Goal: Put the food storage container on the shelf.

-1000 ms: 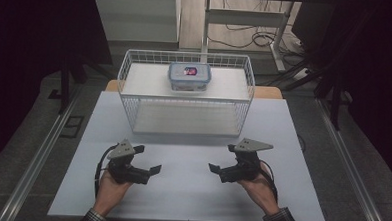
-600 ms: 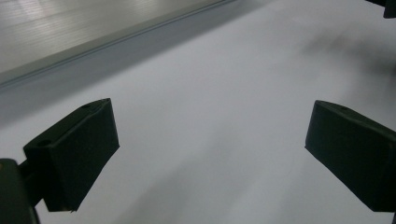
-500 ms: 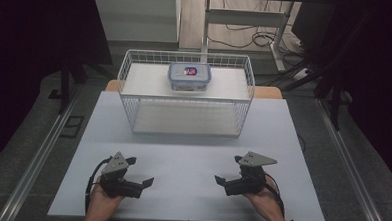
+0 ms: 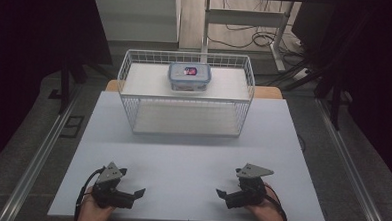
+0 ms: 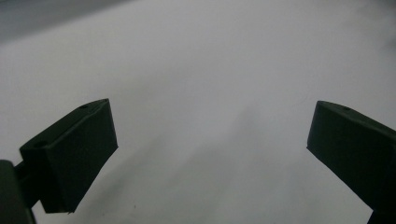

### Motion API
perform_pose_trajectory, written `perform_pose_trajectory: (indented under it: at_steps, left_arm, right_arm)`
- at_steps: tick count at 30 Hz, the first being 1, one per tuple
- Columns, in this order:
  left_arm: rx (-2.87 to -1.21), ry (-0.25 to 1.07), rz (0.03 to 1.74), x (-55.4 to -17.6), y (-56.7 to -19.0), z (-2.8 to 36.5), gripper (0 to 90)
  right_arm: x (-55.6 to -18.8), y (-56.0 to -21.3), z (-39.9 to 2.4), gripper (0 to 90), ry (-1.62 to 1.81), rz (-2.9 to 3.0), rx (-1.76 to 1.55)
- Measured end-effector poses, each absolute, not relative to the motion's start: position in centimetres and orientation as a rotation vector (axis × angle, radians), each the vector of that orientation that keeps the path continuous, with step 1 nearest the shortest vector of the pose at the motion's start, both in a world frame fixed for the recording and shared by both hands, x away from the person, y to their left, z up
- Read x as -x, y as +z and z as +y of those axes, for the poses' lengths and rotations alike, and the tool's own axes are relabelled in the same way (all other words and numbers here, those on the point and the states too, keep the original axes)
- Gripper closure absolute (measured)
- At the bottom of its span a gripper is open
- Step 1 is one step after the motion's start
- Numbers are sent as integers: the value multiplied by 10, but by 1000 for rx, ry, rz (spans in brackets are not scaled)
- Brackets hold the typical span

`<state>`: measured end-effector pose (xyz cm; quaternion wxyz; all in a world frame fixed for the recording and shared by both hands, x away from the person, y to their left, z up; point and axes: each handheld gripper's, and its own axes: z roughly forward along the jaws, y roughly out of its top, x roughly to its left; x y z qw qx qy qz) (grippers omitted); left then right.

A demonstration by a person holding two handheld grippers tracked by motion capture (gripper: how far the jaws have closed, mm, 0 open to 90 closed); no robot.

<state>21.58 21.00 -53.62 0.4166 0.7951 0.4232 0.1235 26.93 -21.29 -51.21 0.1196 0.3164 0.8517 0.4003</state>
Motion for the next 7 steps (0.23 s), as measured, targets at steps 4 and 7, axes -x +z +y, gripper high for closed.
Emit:
perform_pose_trajectory:
  at_steps: [4, 7]
  left_arm:
    - [-2031, 300, 1094, -218, -541, 209, 11]
    - [-2059, 314, 1094, -218, -542, 206, 10]
  right_arm:
    - [-270, -518, -215, 0, 1094, 2508, -921]
    - [-272, -519, -217, 0, 1079, 2504, -930]
